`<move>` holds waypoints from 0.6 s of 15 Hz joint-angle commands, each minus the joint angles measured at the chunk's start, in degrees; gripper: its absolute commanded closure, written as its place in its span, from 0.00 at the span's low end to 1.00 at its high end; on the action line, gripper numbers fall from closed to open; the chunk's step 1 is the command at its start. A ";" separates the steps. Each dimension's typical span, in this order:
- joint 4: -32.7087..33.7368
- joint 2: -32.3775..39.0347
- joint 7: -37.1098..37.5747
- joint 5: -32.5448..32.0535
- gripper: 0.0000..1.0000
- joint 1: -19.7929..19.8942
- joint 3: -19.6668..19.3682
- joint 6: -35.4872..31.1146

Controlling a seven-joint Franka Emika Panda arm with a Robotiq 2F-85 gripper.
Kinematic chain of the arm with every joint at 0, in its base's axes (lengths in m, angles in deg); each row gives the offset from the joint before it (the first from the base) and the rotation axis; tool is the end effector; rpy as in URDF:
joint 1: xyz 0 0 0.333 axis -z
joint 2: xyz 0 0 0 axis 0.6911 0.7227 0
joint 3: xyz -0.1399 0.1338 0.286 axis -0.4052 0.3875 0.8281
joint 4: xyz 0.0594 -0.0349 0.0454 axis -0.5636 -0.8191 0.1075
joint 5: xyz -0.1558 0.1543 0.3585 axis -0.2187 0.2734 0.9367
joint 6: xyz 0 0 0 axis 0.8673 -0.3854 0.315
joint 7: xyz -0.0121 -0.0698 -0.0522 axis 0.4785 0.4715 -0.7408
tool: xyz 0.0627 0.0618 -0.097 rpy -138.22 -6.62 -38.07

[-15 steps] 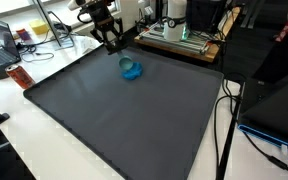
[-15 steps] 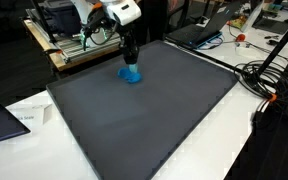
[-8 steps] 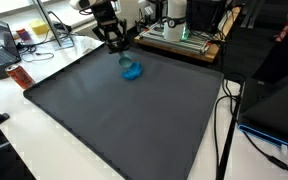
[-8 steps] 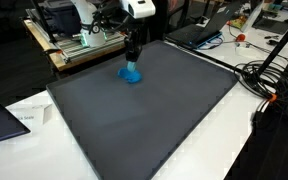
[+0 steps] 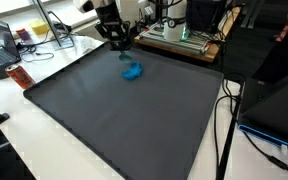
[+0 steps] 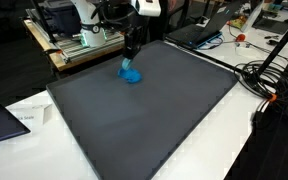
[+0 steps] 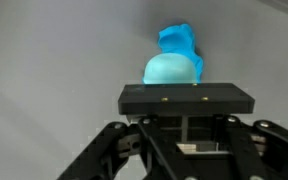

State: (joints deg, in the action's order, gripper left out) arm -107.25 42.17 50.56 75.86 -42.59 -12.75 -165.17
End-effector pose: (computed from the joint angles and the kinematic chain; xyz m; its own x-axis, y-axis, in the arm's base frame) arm 0.5589 -0.0356 0.3198 0.9032 0.3629 -0.2294 0.3736 -0.9276 0.0035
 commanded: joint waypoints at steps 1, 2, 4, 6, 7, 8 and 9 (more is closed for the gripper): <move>2.63 1.84 7.64 -4.51 0.78 -1.65 1.19 2.54; 2.76 2.07 8.49 -4.74 0.78 -2.01 1.54 2.30; 3.03 2.50 9.94 -4.41 0.78 -2.58 2.12 1.81; 2.84 2.56 11.57 -4.16 0.78 -3.02 2.48 0.43; 2.68 2.55 13.12 -4.72 0.78 -3.34 2.50 -0.26; 2.29 2.35 14.32 -5.08 0.78 -3.55 2.54 -1.20; 1.96 2.12 15.84 -5.37 0.78 -3.74 2.50 -2.35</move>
State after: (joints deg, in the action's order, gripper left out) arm -105.38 44.42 62.11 72.65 -45.90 -10.45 -165.49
